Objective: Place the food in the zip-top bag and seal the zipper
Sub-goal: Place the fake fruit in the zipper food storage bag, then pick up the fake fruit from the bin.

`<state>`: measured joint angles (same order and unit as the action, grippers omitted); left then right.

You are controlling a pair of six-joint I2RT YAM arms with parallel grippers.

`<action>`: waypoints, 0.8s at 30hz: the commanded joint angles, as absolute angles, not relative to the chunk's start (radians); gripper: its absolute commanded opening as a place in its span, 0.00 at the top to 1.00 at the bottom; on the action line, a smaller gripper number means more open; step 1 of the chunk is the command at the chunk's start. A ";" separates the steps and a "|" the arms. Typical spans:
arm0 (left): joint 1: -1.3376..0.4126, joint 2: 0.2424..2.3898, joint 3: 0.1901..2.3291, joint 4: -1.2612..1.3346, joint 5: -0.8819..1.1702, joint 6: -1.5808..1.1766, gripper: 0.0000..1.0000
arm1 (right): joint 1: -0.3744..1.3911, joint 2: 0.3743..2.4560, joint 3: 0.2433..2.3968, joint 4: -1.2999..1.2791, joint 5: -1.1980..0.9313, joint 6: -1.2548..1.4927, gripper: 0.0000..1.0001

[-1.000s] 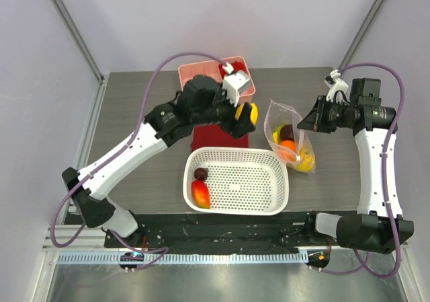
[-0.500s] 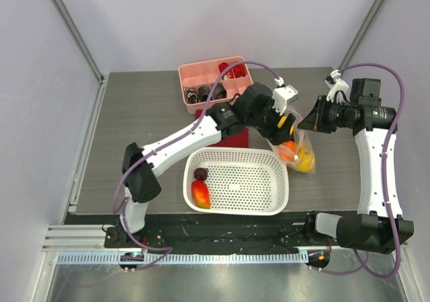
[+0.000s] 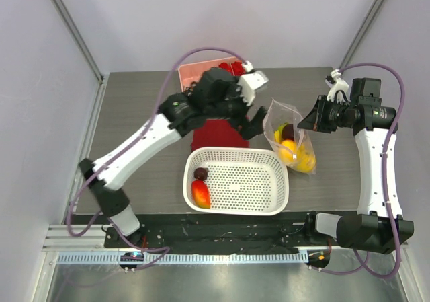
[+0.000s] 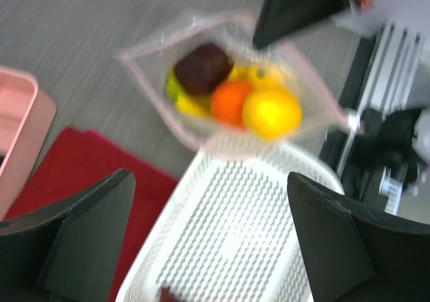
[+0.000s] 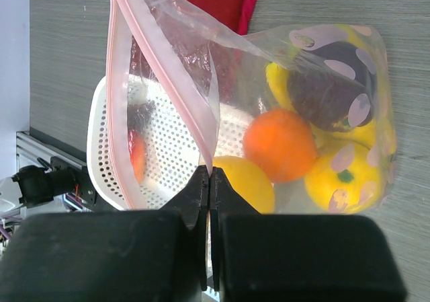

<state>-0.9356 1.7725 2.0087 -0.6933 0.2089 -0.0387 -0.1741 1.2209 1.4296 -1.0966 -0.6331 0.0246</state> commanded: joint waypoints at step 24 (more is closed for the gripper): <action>-0.874 1.492 1.198 -1.039 0.445 1.245 0.04 | -0.179 1.206 1.424 -1.078 -0.638 0.006 0.99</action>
<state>-0.8539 1.4868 1.2205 -1.0851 0.3851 0.9771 -0.1741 1.2209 1.4227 -1.0966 -0.6376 0.0162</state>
